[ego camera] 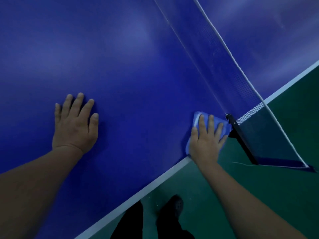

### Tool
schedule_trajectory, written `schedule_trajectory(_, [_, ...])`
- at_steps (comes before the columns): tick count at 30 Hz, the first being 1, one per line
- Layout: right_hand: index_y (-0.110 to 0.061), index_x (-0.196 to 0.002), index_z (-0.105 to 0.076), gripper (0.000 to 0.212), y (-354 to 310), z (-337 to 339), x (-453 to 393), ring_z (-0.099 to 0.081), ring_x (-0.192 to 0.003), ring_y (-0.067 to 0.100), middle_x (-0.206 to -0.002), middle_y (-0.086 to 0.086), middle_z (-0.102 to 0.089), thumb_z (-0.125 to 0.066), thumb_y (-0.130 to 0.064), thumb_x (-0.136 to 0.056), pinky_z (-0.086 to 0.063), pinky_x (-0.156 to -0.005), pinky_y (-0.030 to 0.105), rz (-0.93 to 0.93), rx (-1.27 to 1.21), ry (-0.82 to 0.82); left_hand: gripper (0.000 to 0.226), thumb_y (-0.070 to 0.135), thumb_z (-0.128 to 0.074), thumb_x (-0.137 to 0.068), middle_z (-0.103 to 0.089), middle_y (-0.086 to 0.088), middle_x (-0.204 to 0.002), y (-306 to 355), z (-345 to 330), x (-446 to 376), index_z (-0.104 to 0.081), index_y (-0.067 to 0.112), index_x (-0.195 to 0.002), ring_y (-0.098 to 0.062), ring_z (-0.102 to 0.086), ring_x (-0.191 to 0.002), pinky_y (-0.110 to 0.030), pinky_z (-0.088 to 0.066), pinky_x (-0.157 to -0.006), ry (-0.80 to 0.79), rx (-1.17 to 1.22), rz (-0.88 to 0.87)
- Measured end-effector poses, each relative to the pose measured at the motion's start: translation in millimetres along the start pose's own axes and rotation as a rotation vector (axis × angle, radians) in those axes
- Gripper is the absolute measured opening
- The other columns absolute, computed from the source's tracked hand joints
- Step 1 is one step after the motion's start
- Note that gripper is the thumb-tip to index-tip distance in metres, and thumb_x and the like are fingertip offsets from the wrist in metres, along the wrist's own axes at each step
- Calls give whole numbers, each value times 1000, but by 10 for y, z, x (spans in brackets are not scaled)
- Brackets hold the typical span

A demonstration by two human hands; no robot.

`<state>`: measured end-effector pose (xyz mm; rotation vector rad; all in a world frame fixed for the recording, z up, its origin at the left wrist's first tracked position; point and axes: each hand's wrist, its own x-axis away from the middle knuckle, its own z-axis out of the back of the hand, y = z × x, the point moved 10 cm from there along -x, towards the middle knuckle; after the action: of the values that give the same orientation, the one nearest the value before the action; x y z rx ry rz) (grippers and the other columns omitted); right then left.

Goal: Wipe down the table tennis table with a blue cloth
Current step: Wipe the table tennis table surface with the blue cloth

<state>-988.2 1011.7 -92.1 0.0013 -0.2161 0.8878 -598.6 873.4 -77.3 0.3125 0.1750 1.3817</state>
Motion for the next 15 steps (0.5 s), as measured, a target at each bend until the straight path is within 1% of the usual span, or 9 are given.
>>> schedule_trajectory(2, [-37,-158,-9,58,-77,-7,-37,6,-153,32,-168,-5,-2,-17,-52,-103,3,-119,64,-85,-18,13,68,50,-15,-98,-23,-9,-163,7,-4,5,-38,13,-151,-27,-7,-152,-48,4,-123,-10,-7,0])
schedule_trajectory(4, [-37,-158,-10,58,-570,-49,-67,4,-153,35,-168,-4,-3,-18,-52,-103,5,-119,64,-61,-37,24,68,50,-15,-98,-23,-9,-163,12,0,-2,-38,13,-151,-27,-7,-152,-48,4,-123,-4,-13,-1])
schedule_trajectory(5, [-37,-158,-14,58,-925,-72,-59,2,-153,35,-168,-3,-6,-19,-52,-102,5,-119,64,28,-52,26,68,49,-15,-98,-23,-10,-163,10,-4,-10,-38,13,-151,-27,-7,-152,-48,4,-123,-3,-15,-1])
schedule_trajectory(7, [-37,-157,-20,59,-1663,-149,81,0,-153,36,-167,-4,-11,-17,-54,-100,6,-119,63,353,-15,-5,67,49,-17,-99,-23,-10,-162,-2,-18,-16,-38,13,-150,-28,-8,-152,-48,3,-123,-1,-18,-6])
schedule_trajectory(8, [-38,-156,-22,60,-1886,-194,148,0,-153,35,-167,-4,-12,-16,-55,-100,5,-119,64,507,21,-30,66,49,-17,-99,-24,-10,-162,-14,-25,-19,-39,13,-150,-28,-8,-152,-49,3,-123,7,-19,-7])
schedule_trajectory(9, [-39,-156,-22,59,-1927,-203,134,0,-154,33,-167,-6,-13,-17,-56,-100,3,-119,64,593,48,-38,65,49,-18,-99,-25,-10,-162,-26,-33,-22,-39,13,-150,-28,-9,-152,-49,2,-123,14,-17,-9])
schedule_trajectory(10, [-41,-156,-21,58,-1806,-174,26,0,-154,32,-167,-8,-13,-19,-57,-100,2,-119,64,592,64,-32,65,49,-18,-99,-26,-10,-161,-35,-43,-20,-40,13,-149,-29,-10,-151,-49,2,-123,17,-14,-10])
schedule_trajectory(11, [-43,-156,-19,57,-1555,-123,-135,0,-154,30,-167,-9,-10,-21,-56,-101,1,-119,63,515,76,-17,64,49,-19,-100,-26,-10,-161,-40,-46,-22,-40,13,-149,-29,-10,-151,-49,2,-122,19,-14,-9])
schedule_trajectory(15, [-42,-157,-7,57,-375,58,-430,7,-154,29,-168,-11,1,-20,-54,-103,2,-119,64,87,9,-21,64,48,-20,-99,-24,-10,-162,-28,-38,-30,-38,14,-150,-28,-9,-152,-48,3,-123,-3,-42,1])
